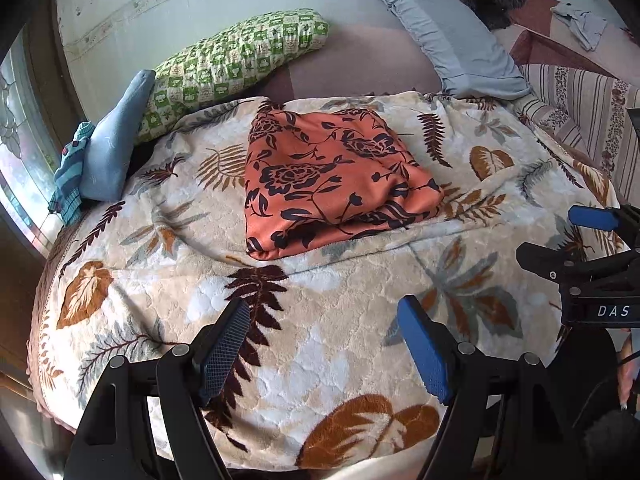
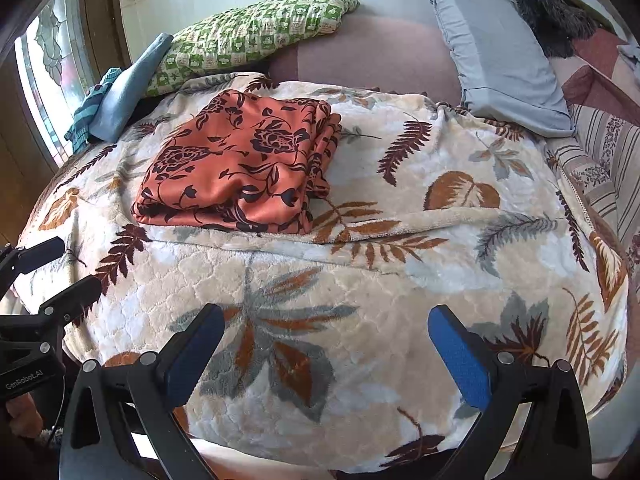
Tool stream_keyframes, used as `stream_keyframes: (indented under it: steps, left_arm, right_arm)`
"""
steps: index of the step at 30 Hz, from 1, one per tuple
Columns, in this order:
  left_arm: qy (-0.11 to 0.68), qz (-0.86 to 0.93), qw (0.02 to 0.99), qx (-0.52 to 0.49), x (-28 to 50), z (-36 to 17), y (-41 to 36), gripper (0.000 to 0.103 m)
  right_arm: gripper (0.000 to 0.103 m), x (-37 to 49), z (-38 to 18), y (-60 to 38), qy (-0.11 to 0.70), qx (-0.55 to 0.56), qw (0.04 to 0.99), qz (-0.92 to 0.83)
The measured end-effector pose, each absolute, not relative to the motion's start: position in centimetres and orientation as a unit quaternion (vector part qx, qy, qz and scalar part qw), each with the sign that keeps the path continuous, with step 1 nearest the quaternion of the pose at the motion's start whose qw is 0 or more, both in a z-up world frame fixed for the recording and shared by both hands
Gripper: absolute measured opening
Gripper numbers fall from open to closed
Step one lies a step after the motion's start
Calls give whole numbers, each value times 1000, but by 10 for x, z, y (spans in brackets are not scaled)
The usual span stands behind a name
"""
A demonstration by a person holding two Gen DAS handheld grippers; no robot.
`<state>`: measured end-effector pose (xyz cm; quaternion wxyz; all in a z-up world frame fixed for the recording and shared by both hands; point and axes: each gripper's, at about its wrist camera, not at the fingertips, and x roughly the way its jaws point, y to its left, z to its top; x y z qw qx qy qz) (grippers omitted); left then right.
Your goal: Fold small clothes
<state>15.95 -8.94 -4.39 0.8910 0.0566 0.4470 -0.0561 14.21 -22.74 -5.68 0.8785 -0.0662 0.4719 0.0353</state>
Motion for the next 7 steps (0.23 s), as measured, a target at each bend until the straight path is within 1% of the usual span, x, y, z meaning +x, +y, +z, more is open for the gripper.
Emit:
stream_keyframes:
  steps: [7]
  left_arm:
    - [447, -46, 889, 83, 162, -48, -89, 76]
  right_arm:
    - [102, 142, -53, -222, 462, -131, 876, 43]
